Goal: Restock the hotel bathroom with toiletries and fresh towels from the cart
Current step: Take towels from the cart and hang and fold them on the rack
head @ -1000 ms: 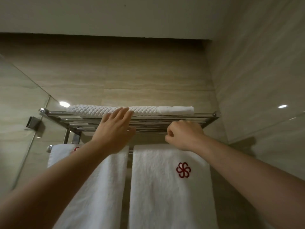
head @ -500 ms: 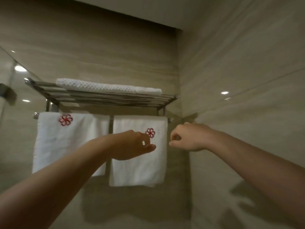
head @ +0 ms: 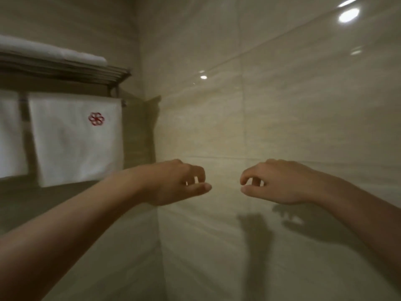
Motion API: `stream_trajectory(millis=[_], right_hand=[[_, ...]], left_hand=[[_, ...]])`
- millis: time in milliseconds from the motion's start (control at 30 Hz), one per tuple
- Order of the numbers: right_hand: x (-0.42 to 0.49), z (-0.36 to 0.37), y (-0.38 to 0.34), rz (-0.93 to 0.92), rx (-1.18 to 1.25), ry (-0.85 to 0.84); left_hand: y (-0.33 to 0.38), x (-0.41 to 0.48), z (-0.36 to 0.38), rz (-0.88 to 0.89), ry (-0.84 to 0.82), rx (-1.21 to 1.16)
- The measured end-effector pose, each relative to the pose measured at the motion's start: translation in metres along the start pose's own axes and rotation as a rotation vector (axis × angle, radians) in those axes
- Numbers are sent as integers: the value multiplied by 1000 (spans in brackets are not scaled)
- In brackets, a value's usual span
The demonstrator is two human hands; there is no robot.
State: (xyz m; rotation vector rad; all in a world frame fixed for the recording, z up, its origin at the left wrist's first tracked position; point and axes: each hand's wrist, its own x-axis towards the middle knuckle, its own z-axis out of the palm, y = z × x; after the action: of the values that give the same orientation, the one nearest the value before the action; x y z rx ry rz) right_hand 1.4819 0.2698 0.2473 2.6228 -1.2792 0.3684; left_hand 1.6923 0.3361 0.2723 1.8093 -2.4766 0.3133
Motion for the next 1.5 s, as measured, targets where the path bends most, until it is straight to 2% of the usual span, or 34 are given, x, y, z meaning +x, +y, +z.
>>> stream_trajectory(millis=[133, 333, 433, 600, 967, 1100, 1200, 1367, 1500], right_hand=[[-78, 8, 43, 116, 6, -76], [-217, 1, 105, 299, 57, -204], [-294, -2, 138, 401, 54, -255], [-428, -12, 183, 559, 31, -304], [-670, -34, 239, 953, 103, -370], [-737, -33, 256, 1096, 212, -321], [-777, -30, 264, 1220, 268, -285], [-839, -21, 268, 1409, 395, -176], [-893, -9, 273, 1543, 404, -108]], left_hand=[[74, 14, 19, 150, -63, -14], [200, 38, 44, 314, -38, -22], [274, 45, 55, 425, -80, -137], [409, 41, 70, 654, -151, -361], [673, 35, 96, 1131, -176, -394], [753, 34, 106, 1268, -165, -543], [806, 33, 112, 1352, -166, -543], [880, 25, 132, 1410, -199, -610], [936, 14, 150, 1454, -301, -628]])
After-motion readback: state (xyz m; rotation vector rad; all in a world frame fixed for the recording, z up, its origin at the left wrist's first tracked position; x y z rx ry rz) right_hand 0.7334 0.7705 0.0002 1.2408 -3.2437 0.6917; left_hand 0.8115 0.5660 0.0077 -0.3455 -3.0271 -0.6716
